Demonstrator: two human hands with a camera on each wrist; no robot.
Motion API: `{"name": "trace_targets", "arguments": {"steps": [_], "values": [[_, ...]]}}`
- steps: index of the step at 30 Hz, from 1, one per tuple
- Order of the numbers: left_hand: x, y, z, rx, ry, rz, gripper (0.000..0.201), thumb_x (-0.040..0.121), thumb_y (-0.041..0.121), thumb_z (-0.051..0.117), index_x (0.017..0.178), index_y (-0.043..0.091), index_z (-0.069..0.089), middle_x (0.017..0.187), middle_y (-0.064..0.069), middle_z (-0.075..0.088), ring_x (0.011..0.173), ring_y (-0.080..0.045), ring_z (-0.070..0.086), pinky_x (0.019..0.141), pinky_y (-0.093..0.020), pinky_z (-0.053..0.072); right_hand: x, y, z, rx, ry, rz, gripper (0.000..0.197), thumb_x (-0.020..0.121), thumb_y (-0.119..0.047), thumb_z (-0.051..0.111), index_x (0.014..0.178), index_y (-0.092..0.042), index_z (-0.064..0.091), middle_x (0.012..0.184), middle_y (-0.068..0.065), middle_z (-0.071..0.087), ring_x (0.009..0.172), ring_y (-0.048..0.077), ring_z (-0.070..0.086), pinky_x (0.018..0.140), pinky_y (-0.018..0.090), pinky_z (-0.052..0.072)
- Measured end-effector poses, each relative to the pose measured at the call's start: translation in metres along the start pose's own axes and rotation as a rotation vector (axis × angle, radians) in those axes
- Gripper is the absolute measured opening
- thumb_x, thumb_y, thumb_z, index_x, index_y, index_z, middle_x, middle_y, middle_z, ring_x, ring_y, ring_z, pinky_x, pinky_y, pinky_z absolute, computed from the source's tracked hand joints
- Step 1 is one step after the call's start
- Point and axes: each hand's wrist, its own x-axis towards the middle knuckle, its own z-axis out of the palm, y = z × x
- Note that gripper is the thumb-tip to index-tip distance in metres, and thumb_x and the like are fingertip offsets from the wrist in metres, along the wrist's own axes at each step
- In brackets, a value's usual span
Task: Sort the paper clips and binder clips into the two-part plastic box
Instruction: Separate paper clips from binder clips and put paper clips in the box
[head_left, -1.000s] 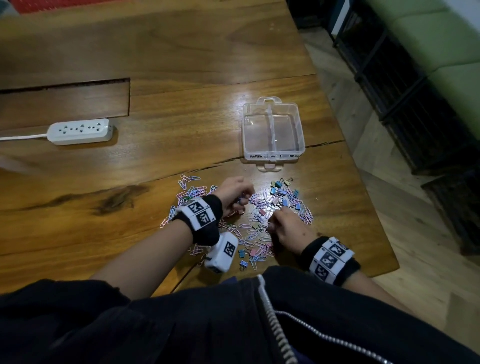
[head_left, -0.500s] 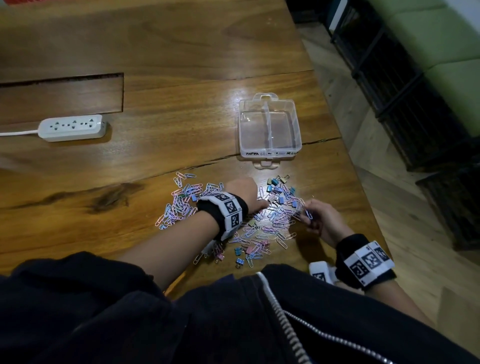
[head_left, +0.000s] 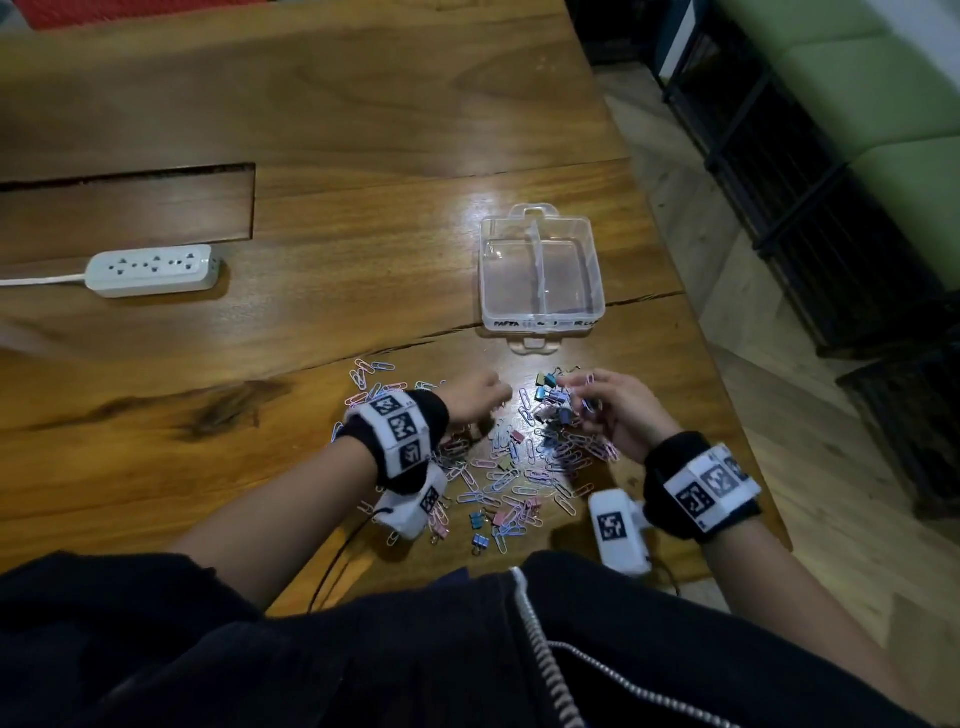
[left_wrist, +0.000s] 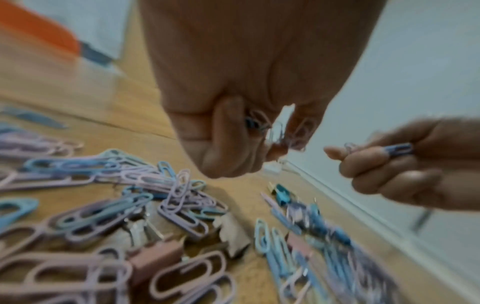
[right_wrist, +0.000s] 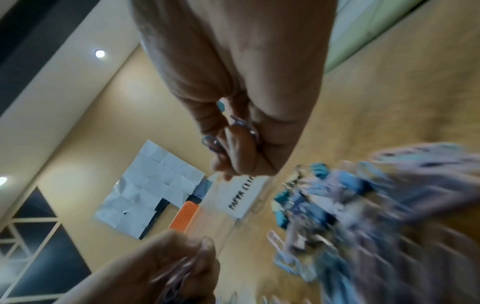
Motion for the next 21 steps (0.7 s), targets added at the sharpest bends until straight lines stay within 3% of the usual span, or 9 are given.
{"name": "trace_targets", "arguments": {"steps": [3,6,10,12,14,16,18,21], "values": [[-0.009,-0.006,-0.015,-0.594,-0.073,-0.051,0.028,0.091,0.017,0.029,0.065,0.015,0.037,0.057,0.002,0.034,0.038,-0.007,0.028,0.035,-0.013,0.022,0.021,-0.035,0.014,-0.097,-0.014,-0.044,0.014,0.089,-0.006,0.045,0.079,-0.006,0.055,0.070,0.000,0.046,0.049,0.006,0.039,0.037,0.011,0.036],[-0.013,-0.011,-0.024,-0.946,-0.129,0.015,0.028,0.085,0.010,0.022,0.061,0.013,0.036,0.047,0.005,0.040,0.032,-0.005,0.029,0.031,-0.009,0.018,0.048,-0.067,0.024,-0.093,-0.011,-0.059,0.012,0.090,-0.006,0.045,0.082,-0.004,0.053,0.070,0.002,0.047,0.046,0.006,0.047,0.039,0.012,0.042],[-0.017,-0.013,-0.029,-1.140,-0.113,0.033,0.031,0.090,0.018,0.027,0.062,0.013,0.041,0.048,0.004,0.049,0.035,-0.006,0.038,0.032,-0.012,0.023,0.088,-0.092,0.037,-0.087,0.051,-0.097,0.007,0.090,-0.007,0.045,0.093,-0.005,0.051,0.074,0.005,0.050,0.060,0.012,0.049,0.054,0.019,0.045],[-0.014,-0.012,-0.032,-1.146,-0.059,0.008,0.031,0.093,0.022,0.033,0.067,0.012,0.047,0.054,0.002,0.055,0.039,-0.007,0.047,0.033,-0.013,0.032,0.103,-0.092,0.041,-0.122,0.062,-0.106,0.011,0.091,-0.015,0.046,0.097,-0.012,0.053,0.091,0.007,0.056,0.076,0.014,0.055,0.070,0.024,0.047],[-0.010,-0.008,-0.038,-1.186,-0.023,-0.048,0.027,0.095,0.021,0.039,0.076,0.009,0.054,0.065,-0.003,0.060,0.047,-0.009,0.057,0.038,-0.015,0.046,0.107,-0.088,0.043,-0.218,0.072,-0.101,0.027,0.092,-0.026,0.044,0.113,-0.011,0.053,0.115,0.009,0.056,0.104,0.020,0.055,0.095,0.033,0.045],[-0.005,-0.001,-0.045,-1.246,0.001,-0.129,0.021,0.094,0.017,0.043,0.086,0.005,0.058,0.079,-0.009,0.061,0.061,-0.015,0.062,0.047,-0.020,0.055,0.098,-0.085,0.042,-0.271,0.083,-0.132,0.039,0.094,-0.029,0.041,0.124,-0.006,0.049,0.127,0.010,0.052,0.118,0.023,0.049,0.105,0.039,0.038],[0.001,0.011,-0.055,-1.343,0.030,-0.170,0.016,0.091,0.011,0.046,0.092,0.003,0.059,0.090,-0.013,0.058,0.074,-0.021,0.061,0.054,-0.026,0.058,0.084,-0.080,0.035,-0.235,0.139,-0.198,0.032,0.094,-0.019,0.039,0.118,-0.001,0.052,0.115,0.007,0.056,0.107,0.018,0.051,0.100,0.034,0.042],[0.015,0.036,-0.069,-1.447,0.042,-0.124,0.024,0.096,0.017,0.038,0.100,0.001,0.055,0.092,-0.014,0.055,0.081,-0.023,0.057,0.064,-0.032,0.056,0.054,-0.062,0.014,-0.149,0.214,-0.251,0.020,0.093,-0.005,0.037,0.095,-0.007,0.057,0.090,0.000,0.056,0.081,0.012,0.053,0.073,0.022,0.048]]}}
